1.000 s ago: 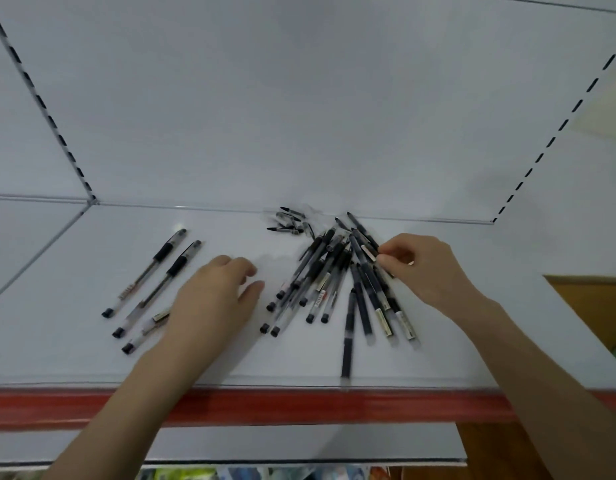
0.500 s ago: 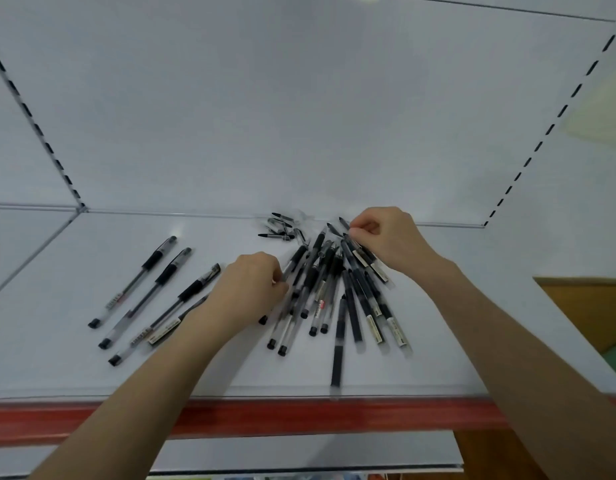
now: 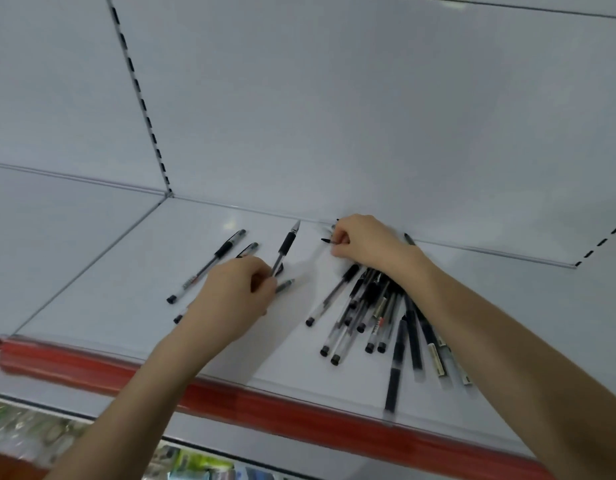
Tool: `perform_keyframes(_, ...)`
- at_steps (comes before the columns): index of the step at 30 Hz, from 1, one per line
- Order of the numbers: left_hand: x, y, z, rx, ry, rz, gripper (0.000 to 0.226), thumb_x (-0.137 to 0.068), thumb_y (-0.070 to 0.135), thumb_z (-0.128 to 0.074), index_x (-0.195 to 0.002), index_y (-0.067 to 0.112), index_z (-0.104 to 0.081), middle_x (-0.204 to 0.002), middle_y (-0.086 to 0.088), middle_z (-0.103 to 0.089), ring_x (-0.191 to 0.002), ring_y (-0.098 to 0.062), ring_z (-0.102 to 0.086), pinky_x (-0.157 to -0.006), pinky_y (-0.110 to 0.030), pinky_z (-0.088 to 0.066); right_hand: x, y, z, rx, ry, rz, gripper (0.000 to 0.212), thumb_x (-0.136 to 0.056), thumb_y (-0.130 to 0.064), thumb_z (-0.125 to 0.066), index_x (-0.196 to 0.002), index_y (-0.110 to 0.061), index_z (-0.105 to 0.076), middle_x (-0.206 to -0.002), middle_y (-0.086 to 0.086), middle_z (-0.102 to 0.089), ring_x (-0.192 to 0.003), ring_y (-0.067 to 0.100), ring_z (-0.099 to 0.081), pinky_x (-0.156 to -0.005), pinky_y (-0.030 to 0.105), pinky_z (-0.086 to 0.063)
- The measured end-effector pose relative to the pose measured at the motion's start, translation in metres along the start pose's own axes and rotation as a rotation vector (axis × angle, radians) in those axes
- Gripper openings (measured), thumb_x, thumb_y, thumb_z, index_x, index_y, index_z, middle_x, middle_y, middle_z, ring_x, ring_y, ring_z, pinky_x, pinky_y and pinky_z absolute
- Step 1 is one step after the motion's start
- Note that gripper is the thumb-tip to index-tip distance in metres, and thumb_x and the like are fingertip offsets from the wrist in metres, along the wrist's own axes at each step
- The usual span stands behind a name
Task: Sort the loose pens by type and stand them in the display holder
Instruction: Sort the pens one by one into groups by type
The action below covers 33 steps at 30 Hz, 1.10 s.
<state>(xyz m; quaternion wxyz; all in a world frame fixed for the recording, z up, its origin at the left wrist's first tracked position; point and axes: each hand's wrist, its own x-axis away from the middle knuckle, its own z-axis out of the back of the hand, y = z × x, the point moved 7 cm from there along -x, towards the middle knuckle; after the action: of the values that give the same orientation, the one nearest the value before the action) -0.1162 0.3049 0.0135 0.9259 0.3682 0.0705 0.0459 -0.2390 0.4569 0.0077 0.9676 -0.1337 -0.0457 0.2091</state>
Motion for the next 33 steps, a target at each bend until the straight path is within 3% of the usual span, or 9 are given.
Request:
perform_keyframes(2, 0.002, -0.003, 0.003, 0.019, 0.017, 0.004, 0.011, -0.088, 0.016, -0.051, -0.084, 0.012, -0.060, -0.069, -0.004, -0.064, -0.049, 0.000, -0.056, -0.065, -0.031, -0.051, -0.001, -0.001, -0.002, 0.031, -0.014, -0.027, 0.020, -0.087, -0.014, -0.054, -0.099, -0.002, -0.066, -0.103, 0.016, -0.068, -0.084, 0.025, -0.061, -0.057, 0.029, -0.040)
perform_keyframes(5, 0.006, -0.002, 0.004, 0.075, 0.024, 0.001, 0.008, -0.089, 0.017, -0.051, -0.083, 0.016, -0.056, -0.067, -0.002, -0.063, -0.054, -0.006, -0.059, -0.066, -0.034, -0.052, 0.007, 0.000, 0.007, -0.064, 0.044, -0.029, 0.023, -0.090, -0.016, -0.052, -0.101, 0.001, -0.063, -0.104, 0.015, -0.067, -0.094, 0.028, -0.062, -0.072, 0.033, -0.048)
perform_keyframes(8, 0.009, 0.003, 0.005, 0.149, 0.038, -0.030, 0.010, -0.089, 0.017, -0.050, -0.081, 0.019, -0.054, -0.062, 0.004, -0.060, -0.051, -0.001, -0.058, -0.060, -0.030, -0.050, 0.025, 0.006, 0.036, -0.475, 0.235, -0.066, 0.013, -0.089, -0.018, -0.056, -0.098, -0.010, -0.061, -0.086, -0.004, -0.061, -0.079, 0.012, -0.059, -0.062, 0.010, -0.045)
perform_keyframes(13, 0.015, 0.033, 0.003, 0.274, 0.046, -0.160, 0.009, -0.089, 0.015, -0.050, -0.084, 0.021, -0.055, -0.064, 0.000, -0.057, -0.057, -0.010, -0.053, -0.055, -0.026, -0.043, 0.070, 0.011, 0.077, -1.079, 0.365, -0.010, 0.016, -0.089, -0.006, -0.057, -0.104, -0.011, -0.059, -0.080, 0.003, -0.066, -0.065, 0.008, -0.066, -0.063, 0.019, -0.055)
perform_keyframes(20, 0.021, 0.068, -0.003, 0.412, 0.010, -0.265, 0.011, -0.087, 0.017, -0.051, -0.082, 0.025, -0.057, -0.073, -0.011, -0.059, -0.057, -0.021, -0.050, -0.055, -0.035, -0.046, 0.111, 0.016, 0.091, -1.219, 0.394, -0.007, 0.019, -0.091, -0.005, -0.052, -0.094, -0.021, -0.063, -0.083, 0.002, -0.066, -0.069, 0.019, -0.071, -0.063, 0.025, -0.057)
perform_keyframes(23, 0.022, 0.075, -0.005, 0.437, -0.007, -0.293, 0.012, -0.086, 0.016, -0.052, -0.082, 0.025, -0.058, -0.079, -0.004, -0.059, -0.052, -0.013, -0.047, -0.049, -0.025, -0.042, 0.121, 0.019, 0.096, -1.059, 0.427, 0.020, 0.024, -0.091, -0.006, -0.053, -0.097, -0.027, -0.064, -0.082, -0.003, -0.062, -0.069, 0.006, -0.063, -0.062, 0.018, -0.051)
perform_keyframes(26, 0.022, 0.078, -0.003, 0.437, -0.007, -0.310, 0.012, -0.086, 0.015, -0.053, -0.082, 0.025, -0.059, -0.082, -0.003, -0.060, -0.058, -0.021, -0.051, -0.048, -0.019, -0.041, 0.127, 0.025, 0.102, -0.964, 0.484, 0.018, 0.022, -0.087, -0.005, -0.057, -0.094, -0.026, -0.062, -0.085, -0.004, -0.065, -0.068, -0.003, -0.058, -0.059, 0.011, -0.046)
perform_keyframes(29, 0.023, 0.081, 0.000, 0.419, -0.010, -0.336, 0.013, -0.085, 0.017, -0.055, -0.079, 0.027, -0.060, -0.083, -0.001, -0.062, -0.069, -0.025, -0.054, -0.053, -0.022, -0.043, 0.131, 0.026, 0.110, -0.929, 0.503, 0.025, 0.021, -0.085, -0.004, -0.060, -0.083, -0.024, -0.066, -0.079, -0.013, -0.069, -0.068, -0.005, -0.059, -0.060, 0.011, -0.046)
perform_keyframes(33, 0.024, 0.081, 0.002, 0.384, -0.009, -0.352, 0.019, -0.085, 0.018, -0.056, -0.076, 0.034, -0.059, -0.080, 0.005, -0.063, -0.063, -0.017, -0.054, -0.052, -0.016, -0.041, 0.133, 0.021, 0.119, -0.840, 0.488, 0.075, 0.022, -0.086, -0.005, -0.059, -0.083, -0.025, -0.067, -0.076, -0.022, -0.068, -0.071, -0.006, -0.058, -0.064, 0.009, -0.047)
